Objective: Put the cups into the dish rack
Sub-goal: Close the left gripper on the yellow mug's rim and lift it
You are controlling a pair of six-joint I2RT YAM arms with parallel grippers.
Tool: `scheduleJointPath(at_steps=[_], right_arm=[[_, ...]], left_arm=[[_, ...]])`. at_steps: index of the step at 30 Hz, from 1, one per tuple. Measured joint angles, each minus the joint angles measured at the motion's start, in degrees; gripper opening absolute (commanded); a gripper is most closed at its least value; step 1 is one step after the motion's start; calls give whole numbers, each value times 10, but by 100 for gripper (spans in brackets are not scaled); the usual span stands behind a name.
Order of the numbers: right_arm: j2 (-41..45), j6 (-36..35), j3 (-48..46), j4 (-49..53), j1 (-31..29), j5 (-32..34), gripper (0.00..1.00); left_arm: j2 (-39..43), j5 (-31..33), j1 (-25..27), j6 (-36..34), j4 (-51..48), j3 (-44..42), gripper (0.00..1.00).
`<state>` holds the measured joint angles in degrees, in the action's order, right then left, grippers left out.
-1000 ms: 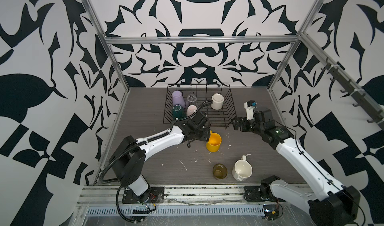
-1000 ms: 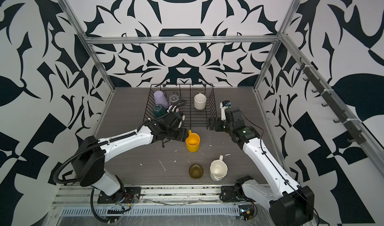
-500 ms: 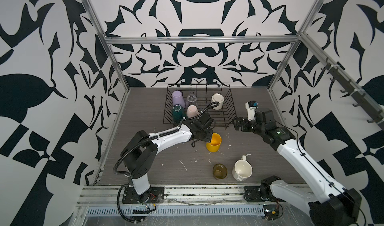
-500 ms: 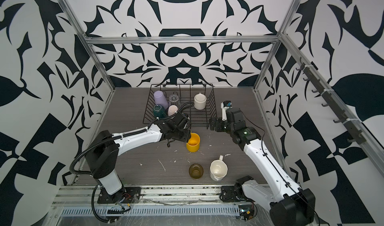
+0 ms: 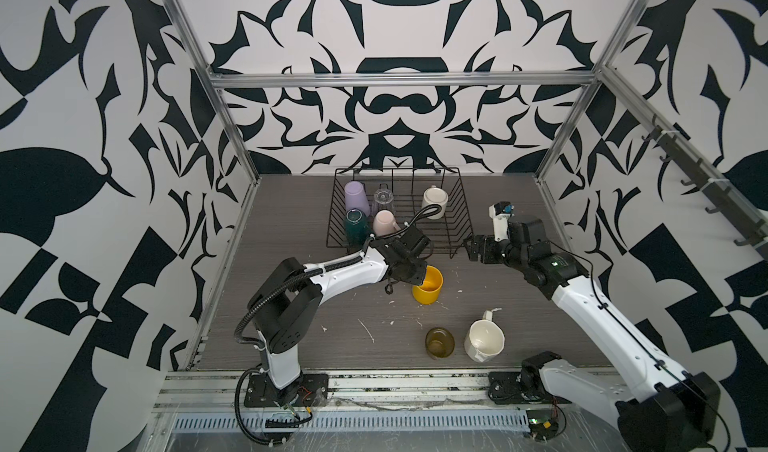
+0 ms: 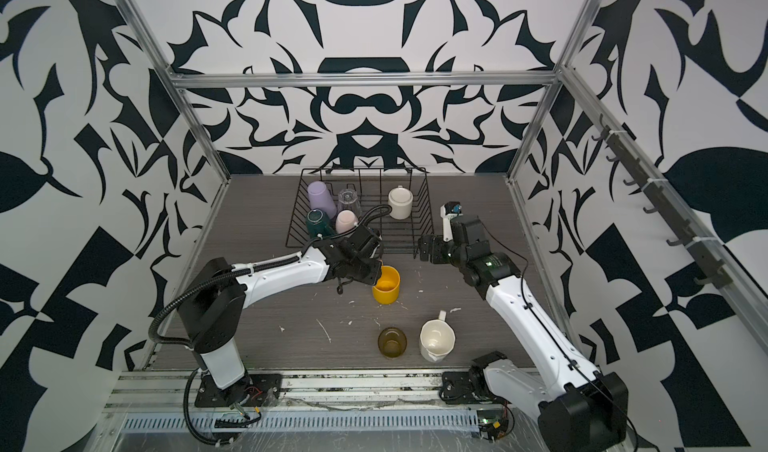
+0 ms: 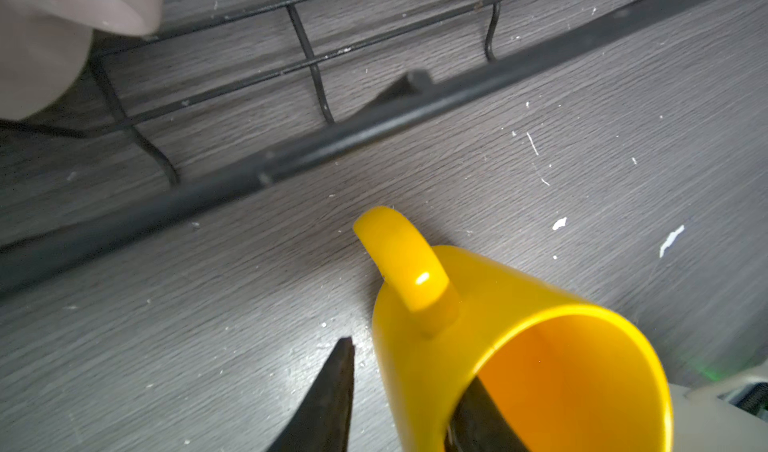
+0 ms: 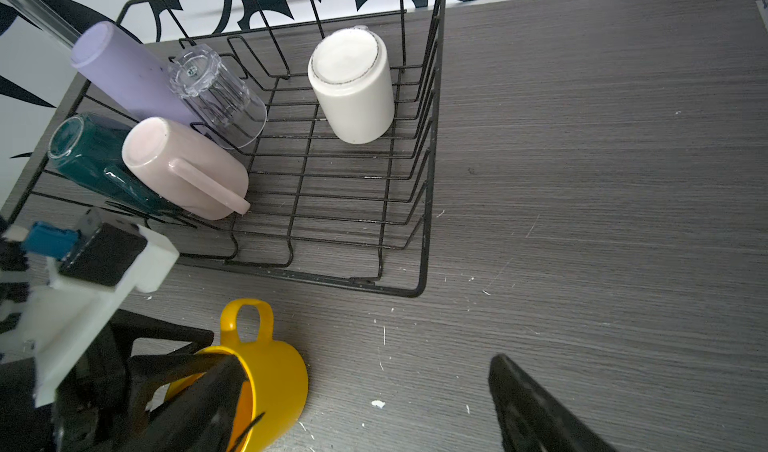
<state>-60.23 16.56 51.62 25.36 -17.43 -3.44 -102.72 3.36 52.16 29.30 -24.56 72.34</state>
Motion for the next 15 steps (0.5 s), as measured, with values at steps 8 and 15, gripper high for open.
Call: scheduleJointPath(at_steps=[8,15], right_arm=[[0,0,0,0,1,0,95],[0,0,0,0,2,0,95]], left_arm=[[0,0,0,-5,-10,3,12],[-2,-2,0,-4,-14,3,1]])
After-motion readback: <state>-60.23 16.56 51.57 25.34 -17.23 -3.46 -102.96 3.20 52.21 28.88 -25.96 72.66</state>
